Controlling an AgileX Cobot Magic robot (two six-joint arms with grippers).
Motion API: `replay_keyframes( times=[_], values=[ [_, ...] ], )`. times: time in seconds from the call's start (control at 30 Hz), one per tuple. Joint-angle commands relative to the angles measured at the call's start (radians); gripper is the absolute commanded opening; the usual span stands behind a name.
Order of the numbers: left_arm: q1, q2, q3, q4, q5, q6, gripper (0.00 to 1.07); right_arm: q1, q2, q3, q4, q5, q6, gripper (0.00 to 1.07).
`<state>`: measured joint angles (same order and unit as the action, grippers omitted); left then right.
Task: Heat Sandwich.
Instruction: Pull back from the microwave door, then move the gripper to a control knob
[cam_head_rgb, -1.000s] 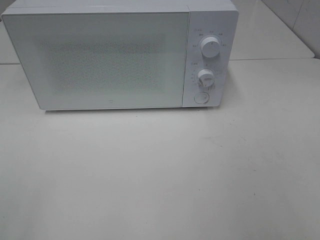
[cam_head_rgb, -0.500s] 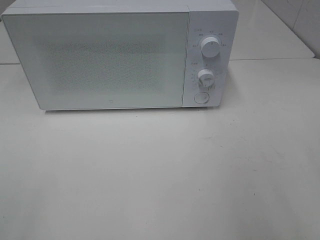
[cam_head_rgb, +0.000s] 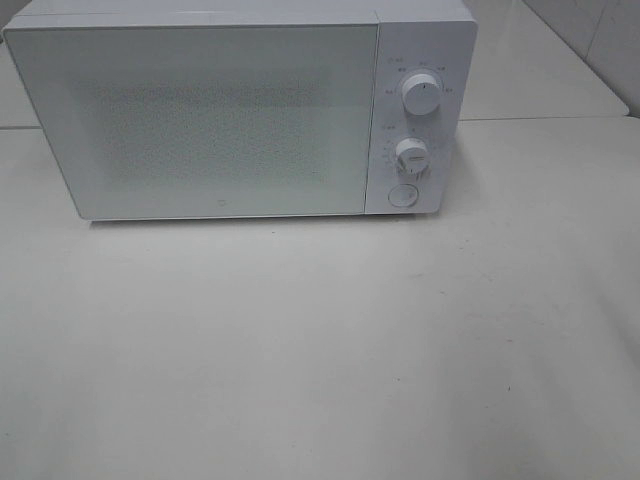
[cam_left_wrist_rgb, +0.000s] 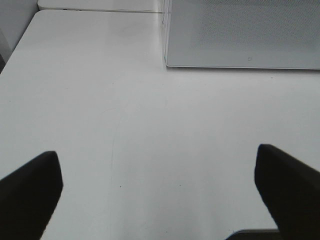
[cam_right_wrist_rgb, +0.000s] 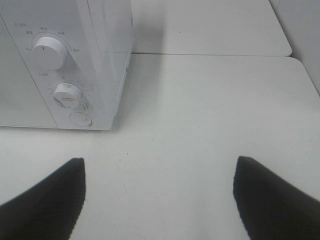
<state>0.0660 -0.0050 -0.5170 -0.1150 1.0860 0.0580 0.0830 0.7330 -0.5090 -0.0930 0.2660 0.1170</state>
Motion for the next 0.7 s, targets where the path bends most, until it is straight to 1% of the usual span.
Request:
replay_keyframes(
  times=[0.03,0.07,0.33,0.4,0.5,0.53,0.63,0.7],
  values=[
    [0.003,-0.022,0.001,-0.008,-0.012,-0.005,0.98,-0.009,0.061,0.005,-0.001,-0.094,0.011,0.76],
    [0.003,-0.022,0.001,-0.008,-0.012,-0.005,0.98,-0.009,0.096,0.005,-0.001,-0.139,0.011,0.76],
    [0.003,-0.022,0.001,-0.008,-0.012,-0.005,0.98,-0.009,0.242,0.005,-0.001,-0.266,0.01,0.76],
    [0.003,-0.022,0.001,-0.008,-0.012,-0.005,0.98,-0.009,0.318,0.005,-0.001,-0.346,0.006,0.76],
    [0.003,-0.022,0.001,-0.008,-0.012,-0.005,0.98,-0.007,0.365,0.005,-0.001,-0.4,0.003,0.76],
    [0.003,-0.022,0.001,-0.008,-0.012,-0.005,0.98,-0.007,0.41,0.005,0.006,-0.458,-0.009,0.76],
    [0.003,-0.022,0.001,-0.008,-0.012,-0.005,0.98,-0.007,0.454,0.005,0.035,-0.511,-0.048,0.76],
    [0.003,-0.022,0.001,-0.008,-0.012,-0.005,0.98,-0.004,0.506,0.005,0.105,-0.585,-0.117,0.76]
  ],
)
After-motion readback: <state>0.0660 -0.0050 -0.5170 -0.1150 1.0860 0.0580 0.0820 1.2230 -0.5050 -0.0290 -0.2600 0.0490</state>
